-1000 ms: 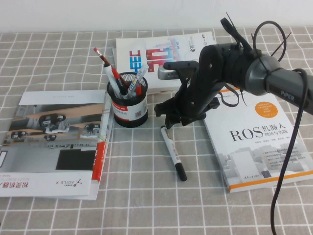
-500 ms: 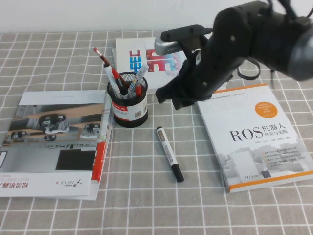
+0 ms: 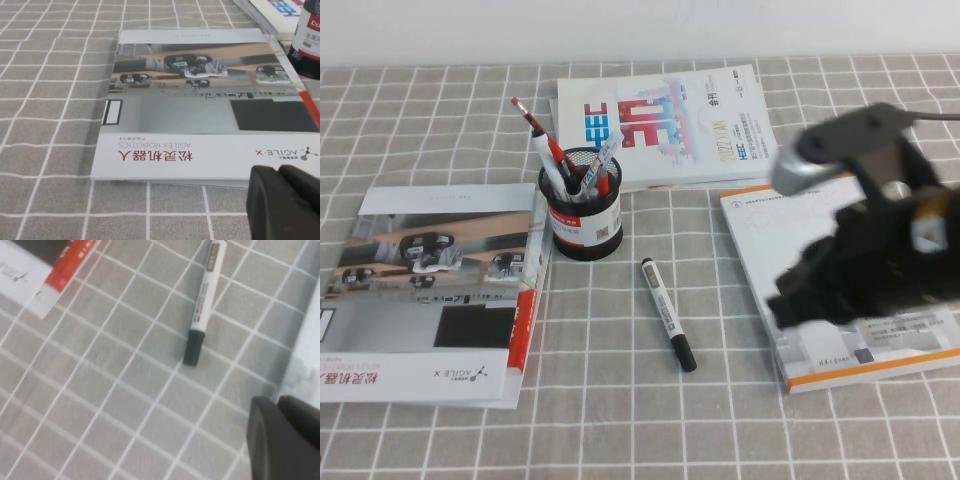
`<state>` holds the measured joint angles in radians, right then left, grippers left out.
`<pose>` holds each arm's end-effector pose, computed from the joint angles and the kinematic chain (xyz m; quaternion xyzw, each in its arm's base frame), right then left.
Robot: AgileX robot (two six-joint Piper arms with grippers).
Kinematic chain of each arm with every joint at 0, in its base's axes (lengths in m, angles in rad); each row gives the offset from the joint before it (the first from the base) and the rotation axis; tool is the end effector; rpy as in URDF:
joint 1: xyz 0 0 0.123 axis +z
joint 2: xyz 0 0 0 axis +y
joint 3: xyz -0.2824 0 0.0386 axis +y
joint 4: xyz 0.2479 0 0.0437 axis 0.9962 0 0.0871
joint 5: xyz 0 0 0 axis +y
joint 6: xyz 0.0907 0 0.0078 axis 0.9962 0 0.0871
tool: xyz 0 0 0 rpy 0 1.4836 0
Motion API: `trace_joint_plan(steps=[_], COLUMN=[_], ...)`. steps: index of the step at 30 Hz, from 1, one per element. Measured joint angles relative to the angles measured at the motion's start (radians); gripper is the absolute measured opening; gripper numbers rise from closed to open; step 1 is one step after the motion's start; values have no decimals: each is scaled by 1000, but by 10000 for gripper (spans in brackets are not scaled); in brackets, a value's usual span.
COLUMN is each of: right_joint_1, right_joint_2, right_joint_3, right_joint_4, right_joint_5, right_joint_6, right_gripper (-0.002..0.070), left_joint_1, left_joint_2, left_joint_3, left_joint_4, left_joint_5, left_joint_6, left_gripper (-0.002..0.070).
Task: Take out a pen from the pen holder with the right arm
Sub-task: 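Take a marker out of the pen holder and lay it on the table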
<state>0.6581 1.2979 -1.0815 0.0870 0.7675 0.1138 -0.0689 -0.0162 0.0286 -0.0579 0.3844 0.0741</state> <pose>0.2097 0.1691 0.3238 -0.2346 0.9134 0.1604 0.2915 0.0518 -0.0056 0.1698 0.0424 0.8064 -0.0231 0.5894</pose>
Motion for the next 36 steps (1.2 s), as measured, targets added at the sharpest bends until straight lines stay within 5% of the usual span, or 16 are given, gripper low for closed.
trace_joint_plan(steps=[12, 19, 28, 34, 35, 36], right_joint_1=[0, 0, -14, -243, -554, -554], right_joint_2=[-419, -475, -486, -608, -1075, -1101], right_joint_3=[303, 391, 579, 780, 1089, 1097], right_joint_4=[-6, -34, -79, -60, -52, -52], right_joint_5=[-16, 30, -281, -575, -756, -746], right_joint_6=[0, -2, -2, -2, -2, -2], right_gripper=[-12, -12, -12, -12, -12, -12], left_joint_1=[0, 0, 0, 0, 0, 0], left_joint_2=[0, 0, 0, 0, 0, 0], left_joint_3=[0, 0, 0, 0, 0, 0], left_joint_4=[0, 0, 0, 0, 0, 0], left_joint_5=[0, 0, 0, 0, 0, 0], left_joint_6=[0, 0, 0, 0, 0, 0], left_gripper=[-3, -3, -3, -3, -3, -3])
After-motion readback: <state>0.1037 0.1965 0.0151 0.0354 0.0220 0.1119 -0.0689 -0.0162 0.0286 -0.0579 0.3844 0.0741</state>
